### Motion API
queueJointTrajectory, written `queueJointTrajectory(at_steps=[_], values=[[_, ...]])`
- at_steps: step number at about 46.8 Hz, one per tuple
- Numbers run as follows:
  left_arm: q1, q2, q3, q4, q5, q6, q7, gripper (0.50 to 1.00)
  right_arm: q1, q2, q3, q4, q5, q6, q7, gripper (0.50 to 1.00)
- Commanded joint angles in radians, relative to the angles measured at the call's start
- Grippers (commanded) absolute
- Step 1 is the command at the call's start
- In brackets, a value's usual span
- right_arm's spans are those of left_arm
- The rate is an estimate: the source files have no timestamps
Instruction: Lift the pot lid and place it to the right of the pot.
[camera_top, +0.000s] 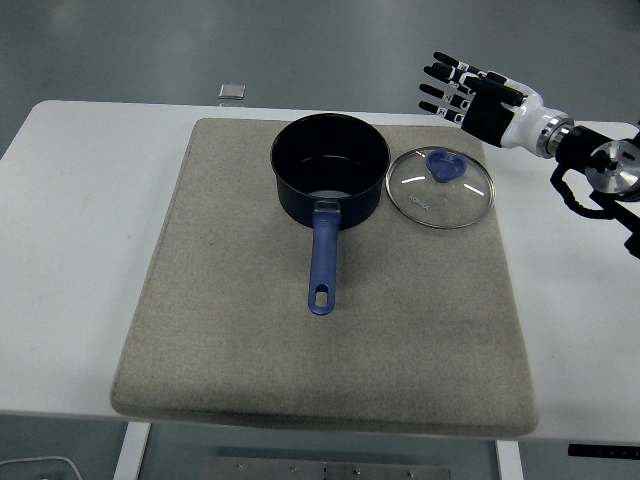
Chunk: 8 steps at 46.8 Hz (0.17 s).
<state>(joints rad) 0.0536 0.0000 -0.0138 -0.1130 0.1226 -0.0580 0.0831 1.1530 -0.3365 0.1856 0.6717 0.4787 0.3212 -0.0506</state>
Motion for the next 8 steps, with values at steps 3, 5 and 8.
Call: queueJointTrajectory(at_steps=[3,5,8], values=[[0.0,0.0,0.0,0.0,0.0,0.0,0.001,1.0,-0.004,-0.002,0.0,0.0,0.0,-0.001,0.0,0.907],[0.0,0.0,0.0,0.0,0.0,0.0,0.001,1.0,-0.004,-0.002,0.0,0.0,0.001,-0.001,0.0,0.907],[0.0,0.0,0.0,0.001,0.0,0.001,0.0,1.0,-0.004,-0.001,0.0,0.0,0.0,-0.001,0.0,0.909]])
